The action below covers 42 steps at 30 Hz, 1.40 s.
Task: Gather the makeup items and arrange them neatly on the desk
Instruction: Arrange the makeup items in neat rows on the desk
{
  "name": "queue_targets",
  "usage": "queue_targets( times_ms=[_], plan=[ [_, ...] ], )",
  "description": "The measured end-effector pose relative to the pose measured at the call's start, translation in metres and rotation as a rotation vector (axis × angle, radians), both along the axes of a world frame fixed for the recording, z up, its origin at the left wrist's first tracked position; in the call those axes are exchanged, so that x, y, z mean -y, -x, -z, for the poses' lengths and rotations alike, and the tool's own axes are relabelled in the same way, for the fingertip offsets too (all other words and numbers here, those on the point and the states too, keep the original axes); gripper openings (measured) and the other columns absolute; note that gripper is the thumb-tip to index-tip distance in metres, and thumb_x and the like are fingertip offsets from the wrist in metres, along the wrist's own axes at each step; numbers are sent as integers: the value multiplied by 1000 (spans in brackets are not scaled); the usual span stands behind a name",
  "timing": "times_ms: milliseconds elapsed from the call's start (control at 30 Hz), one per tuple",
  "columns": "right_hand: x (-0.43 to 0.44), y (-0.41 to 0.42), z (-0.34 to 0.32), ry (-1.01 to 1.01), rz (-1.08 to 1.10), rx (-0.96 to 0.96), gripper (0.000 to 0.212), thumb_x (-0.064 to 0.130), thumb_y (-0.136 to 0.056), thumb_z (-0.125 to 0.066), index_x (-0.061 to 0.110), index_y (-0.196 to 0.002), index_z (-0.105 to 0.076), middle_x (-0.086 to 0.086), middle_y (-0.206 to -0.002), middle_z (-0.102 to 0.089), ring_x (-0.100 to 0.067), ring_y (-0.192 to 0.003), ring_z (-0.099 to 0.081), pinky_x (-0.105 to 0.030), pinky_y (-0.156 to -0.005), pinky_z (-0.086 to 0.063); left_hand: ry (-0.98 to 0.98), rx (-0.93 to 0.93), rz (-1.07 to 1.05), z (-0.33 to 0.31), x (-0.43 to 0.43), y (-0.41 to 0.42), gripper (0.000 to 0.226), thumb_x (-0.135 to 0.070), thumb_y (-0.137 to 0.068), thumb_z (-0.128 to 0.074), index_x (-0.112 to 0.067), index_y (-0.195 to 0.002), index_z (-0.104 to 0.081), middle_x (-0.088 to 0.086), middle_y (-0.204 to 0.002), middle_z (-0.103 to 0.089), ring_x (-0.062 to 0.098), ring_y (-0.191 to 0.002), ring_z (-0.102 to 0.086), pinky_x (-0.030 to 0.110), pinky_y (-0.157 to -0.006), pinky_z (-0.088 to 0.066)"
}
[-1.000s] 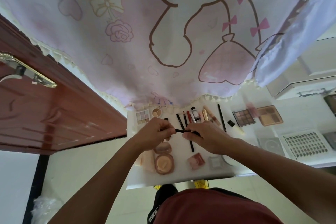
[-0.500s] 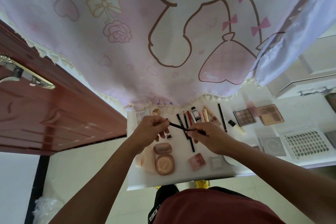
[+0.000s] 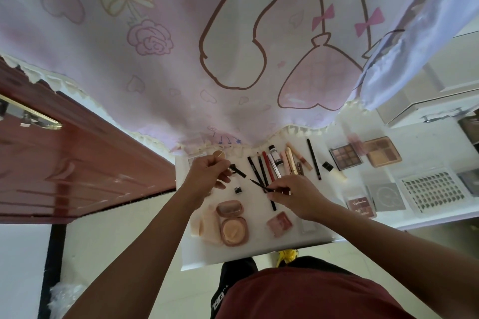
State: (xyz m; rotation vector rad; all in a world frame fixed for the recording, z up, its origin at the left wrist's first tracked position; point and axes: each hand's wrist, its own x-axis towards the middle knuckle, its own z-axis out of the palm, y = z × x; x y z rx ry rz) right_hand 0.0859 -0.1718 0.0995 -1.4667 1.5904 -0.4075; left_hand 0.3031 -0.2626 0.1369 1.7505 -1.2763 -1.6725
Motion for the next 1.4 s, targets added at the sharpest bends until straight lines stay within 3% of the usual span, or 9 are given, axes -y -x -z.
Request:
queue_targets(
  times_ms=[100,167,300,433,633,900,1033,1167,1400],
  plan=[
    [-1,4,11,-48,52,-22,16,32,-91,-66,22,-102,-72,8,-78,-65,-8,-72,-59,-20,-65,-43,-26,17,-60,6,8,-5,13,-10,-92,-61,0,-86,-64,13,-74,-69,21,-62,-64,30,-56,-52],
    [1,6,20,-77,97,-42,19,31,-91,-67,16,-102,-72,3,-81,-67,-13,-75,-62,-22,-66,-48,-38,39,-70,12,12,-7,12,-8,-91,-61,1,-84,-64,15,-75,-69,22,-62,-66,31,-57,-53],
    [13,-5,41,-117,149,-102,24,30,-89,-69,15,-109,-72,8,-83,-62,-5,-73,-55,-17,-62,-40,-64,74,-44,22,14,-8,10,-7,-89,-65,1,-81,-65,18,-77,-70,25,-65,-67,31,-58,-54],
    [34,-33,58,-153,109,-170,21,30,-88,-70,15,-102,-73,3,-89,-66,-11,-80,-58,-24,-68,-40,-88,103,-20,31,11,-14,11,-7,-86,-68,2,-80,-66,18,-77,-70,25,-65,-67,29,-56,-53],
    [60,-70,85,-264,110,-242,15,24,-85,-72,10,-91,-70,-4,-89,-68,-18,-80,-61,-25,-64,-44,-96,127,-58,36,5,-39,10,-5,-86,-68,4,-82,-68,19,-75,-70,22,-62,-67,31,-60,-55],
    [66,-84,95,-340,89,-310,24,29,-79,-79,9,-81,-67,-4,-75,-66,-20,-74,-65,-26,-60,-49,-112,155,-2,43,10,-66,15,-7,-85,-70,7,-90,-70,20,-80,-71,18,-62,-66,24,-57,-53],
    [62,-77,85,-325,128,-273,27,31,-82,-76,6,-74,-70,-6,-64,-70,-19,-64,-69,-31,-65,-57,-96,151,19,49,24,-54,6,-5,-87,-67,0,-84,-69,15,-73,-68,17,-56,-63,29,-58,-51],
    [44,-53,69,-299,257,-216,22,32,-85,-72,14,-74,-67,1,-60,-69,-10,-55,-67,-30,-62,-57,10,244,159,62,45,-25,11,-12,-89,-66,-3,-84,-70,9,-66,-66,14,-51,-58,22,-49,-45],
    [10,-21,62,-324,266,-316,23,42,-88,-67,20,-92,-72,6,-86,-69,-10,-77,-64,-28,-73,-53,223,518,508,103,86,22,20,-21,-91,-64,-5,-80,-70,6,-76,-68,19,-68,-61,29,-72,-50]
  ],
)
